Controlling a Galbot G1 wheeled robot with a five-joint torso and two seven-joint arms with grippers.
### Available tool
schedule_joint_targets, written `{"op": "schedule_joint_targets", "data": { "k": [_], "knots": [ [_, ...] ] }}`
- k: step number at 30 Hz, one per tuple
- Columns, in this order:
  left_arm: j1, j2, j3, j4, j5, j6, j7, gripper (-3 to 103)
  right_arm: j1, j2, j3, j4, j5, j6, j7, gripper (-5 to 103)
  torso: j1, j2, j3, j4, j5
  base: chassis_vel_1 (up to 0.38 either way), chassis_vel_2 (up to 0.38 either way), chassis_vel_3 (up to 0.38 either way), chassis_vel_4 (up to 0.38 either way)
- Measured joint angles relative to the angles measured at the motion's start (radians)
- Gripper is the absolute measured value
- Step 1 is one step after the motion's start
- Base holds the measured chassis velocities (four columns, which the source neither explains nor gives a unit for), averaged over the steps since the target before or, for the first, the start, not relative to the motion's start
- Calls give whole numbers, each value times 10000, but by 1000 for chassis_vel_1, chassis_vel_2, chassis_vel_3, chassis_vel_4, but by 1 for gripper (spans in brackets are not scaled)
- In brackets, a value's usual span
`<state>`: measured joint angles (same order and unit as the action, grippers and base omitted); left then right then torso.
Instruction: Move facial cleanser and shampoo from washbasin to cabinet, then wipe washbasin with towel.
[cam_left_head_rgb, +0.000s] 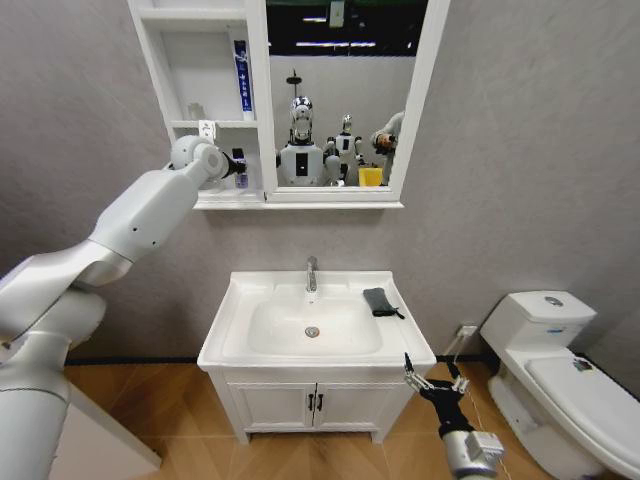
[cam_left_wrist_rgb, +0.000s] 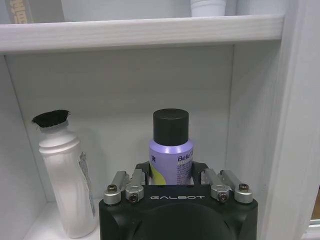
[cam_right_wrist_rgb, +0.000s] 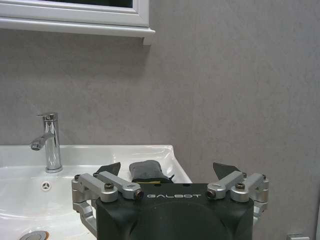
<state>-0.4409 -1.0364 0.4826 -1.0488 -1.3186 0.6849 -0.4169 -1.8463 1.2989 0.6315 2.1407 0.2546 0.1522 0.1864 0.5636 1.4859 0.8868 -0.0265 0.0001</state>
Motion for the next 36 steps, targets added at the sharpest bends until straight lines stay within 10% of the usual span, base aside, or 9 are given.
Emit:
{"op": "schedule_joint_targets", "data": {
  "k": [17, 27, 36],
  "knots": [
    [292, -86, -74, 278, 328, -83, 94, 40, 22, -56, 64, -60, 109, 12, 12, 100, -2, 1, -1, 1, -1, 0, 0, 0, 0],
    [481, 276, -105, -225, 160, -55, 64, 77, 33, -52, 54, -61, 110, 15, 35, 100, -1, 0, 0, -1, 0, 0, 0, 0, 0],
    [2892, 2672, -749, -3900, 637, -1008, 160, 100, 73, -55, 33, -59, 61, -12, 137, 100, -1, 0, -1, 2, -9, 0, 0, 0, 0]
  ]
}}
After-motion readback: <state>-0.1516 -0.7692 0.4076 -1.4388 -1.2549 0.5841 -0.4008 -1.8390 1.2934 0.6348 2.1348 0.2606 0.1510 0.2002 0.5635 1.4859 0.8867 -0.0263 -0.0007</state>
